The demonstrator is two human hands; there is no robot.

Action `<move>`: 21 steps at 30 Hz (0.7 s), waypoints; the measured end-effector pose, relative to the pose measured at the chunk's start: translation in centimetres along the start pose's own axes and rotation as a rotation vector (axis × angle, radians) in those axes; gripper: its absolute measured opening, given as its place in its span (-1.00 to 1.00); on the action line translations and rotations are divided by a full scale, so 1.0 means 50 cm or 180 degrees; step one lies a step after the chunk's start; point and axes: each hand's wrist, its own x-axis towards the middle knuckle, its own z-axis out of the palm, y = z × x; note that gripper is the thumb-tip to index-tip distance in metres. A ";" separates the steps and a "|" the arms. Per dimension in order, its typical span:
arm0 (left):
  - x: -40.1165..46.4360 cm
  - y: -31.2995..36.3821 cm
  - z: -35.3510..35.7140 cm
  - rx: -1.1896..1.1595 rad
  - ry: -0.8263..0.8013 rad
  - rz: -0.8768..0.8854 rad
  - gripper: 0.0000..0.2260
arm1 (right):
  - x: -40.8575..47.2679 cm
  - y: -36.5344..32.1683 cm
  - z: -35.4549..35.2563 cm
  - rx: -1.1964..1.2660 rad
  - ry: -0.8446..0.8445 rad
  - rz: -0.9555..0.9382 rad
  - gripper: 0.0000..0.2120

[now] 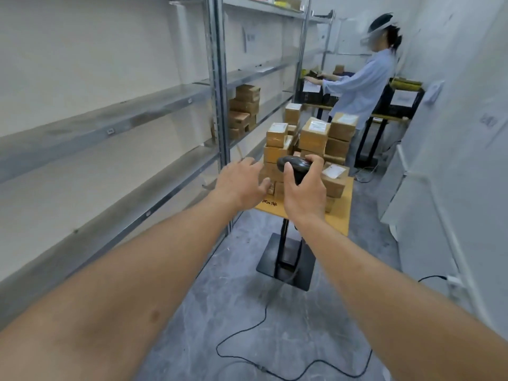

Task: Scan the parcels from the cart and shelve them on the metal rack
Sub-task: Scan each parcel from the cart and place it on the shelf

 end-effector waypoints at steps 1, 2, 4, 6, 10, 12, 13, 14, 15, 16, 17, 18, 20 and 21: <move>0.028 0.022 0.014 -0.0024 -0.0026 0.0058 -0.54 | 0.022 0.020 -0.015 -0.0041 0.0048 0.0031 -0.60; 0.054 0.043 0.029 -0.0050 -0.0048 0.0118 -0.55 | 0.043 0.039 -0.030 -0.0077 0.0095 0.0063 -0.60; 0.105 0.088 0.059 -0.0098 -0.0083 0.0219 -0.56 | 0.085 0.080 -0.057 -0.0105 0.0194 0.0142 -0.61; 0.153 0.131 0.093 -0.0123 -0.0141 0.0317 -0.56 | 0.126 0.124 -0.079 -0.0118 0.0281 0.0217 -0.62; 0.252 0.198 0.177 -0.0219 -0.0329 0.0494 -0.57 | 0.216 0.213 -0.110 -0.0200 0.0453 0.0337 -0.66; 0.309 0.225 0.221 -0.0251 -0.0399 0.0591 -0.58 | 0.265 0.255 -0.119 -0.0289 0.0546 0.0416 -0.68; 0.338 0.236 0.243 -0.0267 -0.0445 0.0633 -0.58 | 0.291 0.274 -0.121 -0.0326 0.0572 0.0473 -0.68; 0.368 0.245 0.266 -0.0290 -0.0495 0.0675 -0.58 | 0.319 0.295 -0.119 -0.0366 0.0586 0.0530 -0.68; 0.397 0.253 0.289 -0.0321 -0.0548 0.0710 -0.56 | 0.346 0.316 -0.115 -0.0415 0.0599 0.0595 -0.67; 0.428 0.259 0.314 -0.0359 -0.0592 0.0738 -0.55 | 0.374 0.338 -0.110 -0.0460 0.0625 0.0665 -0.67; 0.458 0.264 0.338 -0.0392 -0.0636 0.0751 -0.53 | 0.401 0.359 -0.104 -0.0500 0.0657 0.0731 -0.67; 0.487 0.269 0.362 -0.0406 -0.0684 0.0756 -0.53 | 0.429 0.381 -0.097 -0.0534 0.0687 0.0791 -0.67; 0.545 0.277 0.405 -0.0392 -0.0807 0.0795 -0.55 | 0.480 0.421 -0.083 -0.0567 0.0737 0.0916 -0.67; 0.571 0.281 0.424 -0.0387 -0.0871 0.0813 -0.55 | 0.503 0.438 -0.079 -0.0576 0.0768 0.0969 -0.66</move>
